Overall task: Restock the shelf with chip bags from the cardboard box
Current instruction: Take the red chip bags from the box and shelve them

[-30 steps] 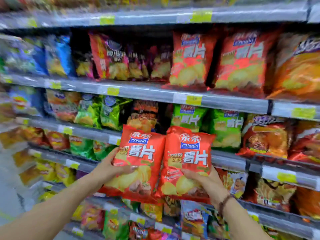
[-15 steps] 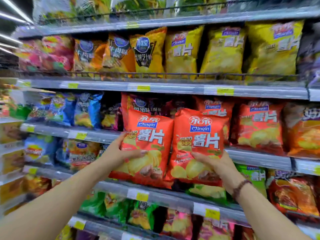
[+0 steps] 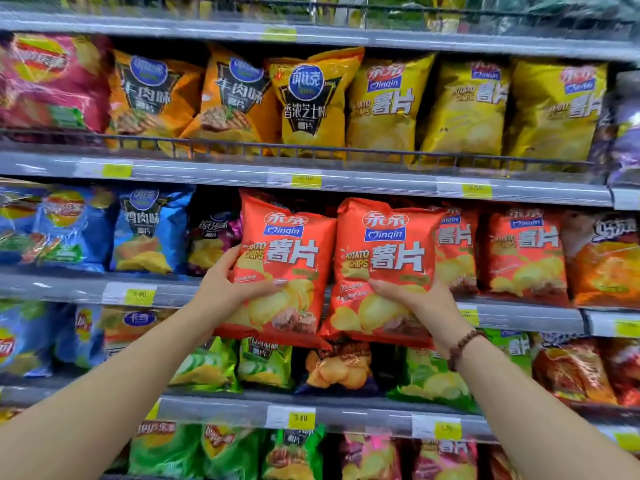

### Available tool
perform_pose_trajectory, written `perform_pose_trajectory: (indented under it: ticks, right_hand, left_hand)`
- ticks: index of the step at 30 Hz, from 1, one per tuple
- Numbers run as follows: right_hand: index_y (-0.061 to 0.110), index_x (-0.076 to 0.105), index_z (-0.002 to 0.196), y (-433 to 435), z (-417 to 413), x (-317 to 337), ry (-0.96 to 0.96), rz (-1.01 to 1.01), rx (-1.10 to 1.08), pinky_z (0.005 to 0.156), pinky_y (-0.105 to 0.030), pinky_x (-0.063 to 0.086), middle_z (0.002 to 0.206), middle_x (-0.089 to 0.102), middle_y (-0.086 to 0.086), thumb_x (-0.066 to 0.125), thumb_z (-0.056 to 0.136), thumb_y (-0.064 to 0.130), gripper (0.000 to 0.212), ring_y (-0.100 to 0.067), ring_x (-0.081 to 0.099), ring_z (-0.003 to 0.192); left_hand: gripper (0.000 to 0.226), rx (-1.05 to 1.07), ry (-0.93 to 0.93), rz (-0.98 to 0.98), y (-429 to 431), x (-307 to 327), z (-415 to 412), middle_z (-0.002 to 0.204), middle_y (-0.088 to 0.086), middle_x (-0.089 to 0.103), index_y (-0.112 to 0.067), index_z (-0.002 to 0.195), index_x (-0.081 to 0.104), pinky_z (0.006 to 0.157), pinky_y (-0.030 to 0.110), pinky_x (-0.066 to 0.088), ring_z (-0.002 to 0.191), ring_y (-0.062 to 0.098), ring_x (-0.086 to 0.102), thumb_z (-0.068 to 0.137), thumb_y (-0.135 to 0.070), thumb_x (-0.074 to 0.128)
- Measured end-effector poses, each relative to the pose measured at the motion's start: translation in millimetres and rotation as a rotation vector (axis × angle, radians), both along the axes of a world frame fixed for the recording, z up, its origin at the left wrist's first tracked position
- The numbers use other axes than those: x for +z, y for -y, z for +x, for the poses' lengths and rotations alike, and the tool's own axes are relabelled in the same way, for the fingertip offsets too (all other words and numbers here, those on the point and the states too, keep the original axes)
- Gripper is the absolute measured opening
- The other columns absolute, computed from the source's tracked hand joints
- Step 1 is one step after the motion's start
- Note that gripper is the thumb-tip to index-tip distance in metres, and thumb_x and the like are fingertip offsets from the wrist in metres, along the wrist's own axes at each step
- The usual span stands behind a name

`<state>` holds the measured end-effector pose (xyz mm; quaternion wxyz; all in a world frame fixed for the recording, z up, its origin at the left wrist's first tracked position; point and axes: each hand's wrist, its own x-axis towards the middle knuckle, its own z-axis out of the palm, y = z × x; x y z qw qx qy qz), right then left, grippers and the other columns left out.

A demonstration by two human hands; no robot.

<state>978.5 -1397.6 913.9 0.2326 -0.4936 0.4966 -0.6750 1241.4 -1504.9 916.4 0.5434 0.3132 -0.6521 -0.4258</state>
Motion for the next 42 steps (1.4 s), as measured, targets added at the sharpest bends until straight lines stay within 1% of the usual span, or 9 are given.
perform_pose_trajectory:
  ticks: [5,10,17,22,25,31,34,37,42]
  right_hand:
    - [0.021,0.058,0.121,0,-2,7,-0.025,0.018,-0.036,0.088,-0.036,0.055,0.109,0.072,0.004,0.09,0.052,0.027,0.077,-0.013,0.069,0.098]
    - [0.028,0.058,0.103,-5,-12,16,-0.034,0.024,-0.062,0.086,-0.034,0.053,0.102,0.071,0.007,0.089,0.058,0.022,0.055,-0.011,0.068,0.094]
    - [0.014,0.056,0.121,0,-32,23,-0.077,0.104,-0.075,0.091,-0.035,0.052,0.106,0.071,0.002,0.089,0.057,0.026,0.073,-0.014,0.068,0.095]
    - [0.017,0.063,0.106,15,-35,31,-0.184,0.254,-0.024,0.07,-0.025,0.053,0.094,0.073,0.004,0.087,0.061,0.03,0.053,-0.011,0.069,0.084]
    - [0.017,0.064,0.097,31,-38,38,-0.176,0.327,0.004,0.069,-0.027,0.055,0.086,0.075,0.002,0.086,0.061,0.033,0.045,-0.013,0.071,0.08]
    - [0.005,0.054,0.126,90,-40,58,-0.173,0.424,-0.074,0.096,-0.04,0.051,0.117,0.066,-0.005,0.09,0.021,0.059,0.124,-0.022,0.065,0.105]
    - [0.007,0.05,0.132,138,-46,65,-0.113,0.398,-0.071,0.077,-0.034,0.057,0.12,0.065,-0.009,0.089,0.007,0.06,0.142,-0.023,0.067,0.102]
    - [0.004,0.051,0.128,170,-49,69,-0.058,0.308,-0.089,0.074,-0.034,0.058,0.111,0.069,-0.011,0.093,0.034,0.052,0.114,-0.022,0.068,0.092]
    - [0.013,0.057,0.113,206,-58,60,-0.043,0.249,-0.216,0.094,-0.03,0.049,0.109,0.064,-0.001,0.093,0.044,0.042,0.083,-0.017,0.063,0.1]
  left_hand:
    - [0.074,-0.018,-0.012,-0.012,9,2,0,0.094,-0.013,0.064,-0.033,0.124,0.042,0.051,0.011,0.051,0.066,-0.004,0.067,0.067,-0.009,0.083]
    - [0.096,-0.056,-0.023,-0.006,7,7,0,0.106,-0.005,0.072,-0.027,0.131,0.051,0.064,0.023,0.057,0.084,0.011,0.072,0.046,-0.025,0.094]
    - [0.096,-0.076,-0.043,-0.012,2,14,-11,0.11,0.0,0.073,-0.026,0.131,0.052,0.078,0.035,0.059,0.095,0.018,0.072,0.043,-0.032,0.09]
    - [0.061,-0.14,-0.102,0.081,5,12,-16,0.106,0.008,0.074,-0.021,0.116,0.06,0.058,0.027,0.058,0.077,0.016,0.075,0.06,-0.018,0.086]
    - [0.072,-0.187,-0.08,0.129,15,13,-16,0.094,0.005,0.077,-0.02,0.111,0.061,0.054,0.027,0.058,0.071,0.017,0.075,0.044,-0.026,0.088]
    - [0.088,-0.262,-0.024,0.193,50,31,-28,0.113,0.013,0.072,-0.018,0.121,0.064,0.094,0.057,0.051,0.103,0.036,0.067,0.041,-0.041,0.092]
    - [0.076,-0.255,-0.048,0.192,69,35,-34,0.112,0.015,0.072,-0.014,0.12,0.064,0.09,0.053,0.053,0.095,0.034,0.068,0.05,-0.036,0.086]
    - [0.081,-0.251,-0.065,0.189,89,31,-40,0.112,0.018,0.071,-0.013,0.12,0.063,0.092,0.06,0.051,0.104,0.04,0.067,0.046,-0.036,0.089]
    - [0.103,-0.217,-0.126,0.117,108,25,-53,0.097,0.006,0.077,-0.018,0.116,0.061,0.066,0.035,0.058,0.084,0.024,0.075,0.022,-0.04,0.095]
